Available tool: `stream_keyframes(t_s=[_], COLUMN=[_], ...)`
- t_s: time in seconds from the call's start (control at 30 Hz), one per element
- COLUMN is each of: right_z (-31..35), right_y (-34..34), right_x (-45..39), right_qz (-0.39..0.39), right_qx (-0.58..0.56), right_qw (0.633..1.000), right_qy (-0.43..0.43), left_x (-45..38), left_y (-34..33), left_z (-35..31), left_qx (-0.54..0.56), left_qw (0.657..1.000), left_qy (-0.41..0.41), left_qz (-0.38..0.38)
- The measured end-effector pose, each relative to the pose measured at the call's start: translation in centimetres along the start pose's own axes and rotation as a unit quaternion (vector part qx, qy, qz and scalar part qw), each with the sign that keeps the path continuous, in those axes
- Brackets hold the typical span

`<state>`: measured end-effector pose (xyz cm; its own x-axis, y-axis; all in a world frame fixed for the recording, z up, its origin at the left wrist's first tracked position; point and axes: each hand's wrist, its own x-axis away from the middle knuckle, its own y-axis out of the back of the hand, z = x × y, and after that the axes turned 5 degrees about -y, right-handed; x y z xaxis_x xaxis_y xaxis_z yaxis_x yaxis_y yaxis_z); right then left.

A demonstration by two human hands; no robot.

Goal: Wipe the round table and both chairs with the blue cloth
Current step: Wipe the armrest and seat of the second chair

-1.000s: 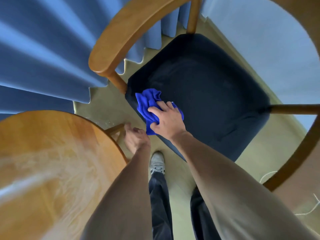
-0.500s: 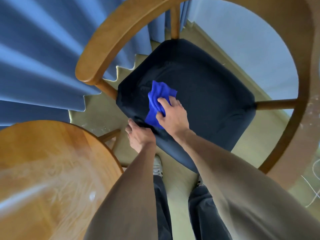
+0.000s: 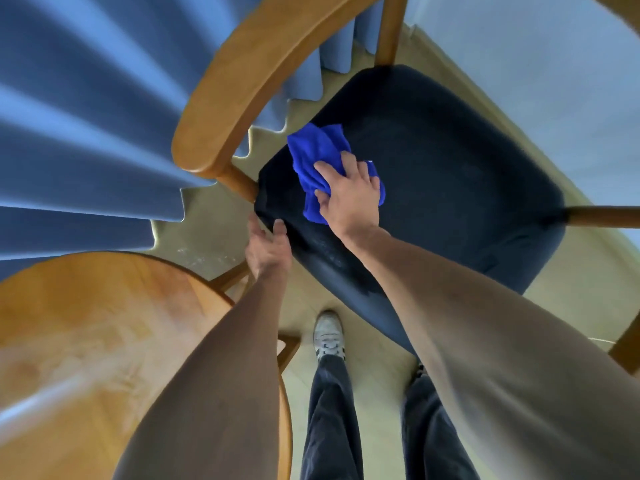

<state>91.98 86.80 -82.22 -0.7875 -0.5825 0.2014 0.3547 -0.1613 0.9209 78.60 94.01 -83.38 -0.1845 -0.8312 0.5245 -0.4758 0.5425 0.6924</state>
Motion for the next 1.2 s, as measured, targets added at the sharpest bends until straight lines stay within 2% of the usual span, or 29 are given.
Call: stream_keyframes(t_s=[0.07,0.13,0.2,0.27,0.33,0.43,0.47,0.5,0.6,0.63,0.7,0.77,0.83,0.87,0.93,1.0,1.03,1.1,1.17,1.2], right_z=[-1.2,-2.3,-2.6,-2.4,-2.0,-1.5,-1.5,-1.6,-1.4,-1.1,0.0,1.6,3.0,3.6,4.9,6.5,7.2,8.7,9.9,10.6], right_y=[0.3,0.6,0.9,1.4,2.0,3.1,3.4,3.5,4.0,4.0,4.2,4.8,6.5,7.7,10.2,12.5,13.2,13.8,13.9,14.0], right_x=[0.3,0.7,1.0,1.3,1.7,1.9,1.9,1.9,1.6,1.6,1.5,0.9,-0.6,-1.4,-3.0,-4.3,-4.7,-4.9,-4.2,-3.7], right_qz=[-0.010,-0.026,-0.031,-0.022,0.001,0.030,0.035,0.040,0.026,0.012,-0.019,-0.081,-0.159,-0.184,-0.205,-0.217,-0.220,-0.224,-0.227,-0.223], right_qx=[0.007,0.004,0.004,0.004,0.007,0.024,0.023,0.019,-0.028,-0.050,-0.093,-0.147,-0.204,-0.227,-0.255,-0.252,-0.240,-0.202,-0.163,-0.150], right_qw=[1.000,0.999,0.997,0.996,0.995,0.988,0.986,0.986,0.985,0.983,0.981,0.972,0.949,0.938,0.929,0.933,0.938,0.950,0.960,0.963], right_qy=[-0.022,-0.045,-0.068,-0.083,-0.100,-0.149,-0.160,-0.163,-0.171,-0.174,-0.167,-0.165,-0.180,-0.186,-0.173,-0.133,-0.114,-0.078,-0.032,0.006], left_x=[1.0,2.1,2.5,2.3,1.8,0.5,0.0,-0.5,-1.6,-1.7,-1.9,-1.6,-1.3,-1.0,-0.6,-0.4,-0.5,-0.5,-0.2,-0.2], left_y=[-0.1,0.0,0.5,1.2,2.9,5.9,6.7,7.3,8.1,8.2,8.7,9.1,9.9,10.6,12.5,14.1,14.4,15.3,16.4,16.7], left_z=[-1.1,-2.5,-4.1,-6.8,-11.1,-17.9,-19.5,-20.6,-21.5,-21.1,-20.3,-20.5,-21.2,-21.2,-19.8,-16.6,-14.9,-13.1,-13.4,-13.6], left_qx=[-0.105,-0.172,-0.194,-0.196,-0.205,-0.283,-0.303,-0.312,-0.323,-0.333,-0.324,-0.268,-0.194,-0.158,-0.082,0.011,0.084,0.260,0.373,0.395], left_qw=[0.992,0.965,0.911,0.857,0.824,0.773,0.768,0.778,0.859,0.874,0.884,0.898,0.918,0.930,0.960,0.981,0.981,0.940,0.892,0.883], left_qy=[-0.050,-0.178,-0.351,-0.461,-0.505,-0.524,-0.512,-0.486,-0.341,-0.306,-0.299,-0.315,-0.301,-0.269,-0.133,0.048,0.116,0.215,0.255,0.253], left_qz=[-0.042,-0.086,-0.095,-0.117,-0.153,-0.220,-0.236,-0.246,-0.201,-0.177,-0.155,-0.151,-0.172,-0.197,-0.231,-0.189,-0.134,-0.044,-0.017,-0.014])
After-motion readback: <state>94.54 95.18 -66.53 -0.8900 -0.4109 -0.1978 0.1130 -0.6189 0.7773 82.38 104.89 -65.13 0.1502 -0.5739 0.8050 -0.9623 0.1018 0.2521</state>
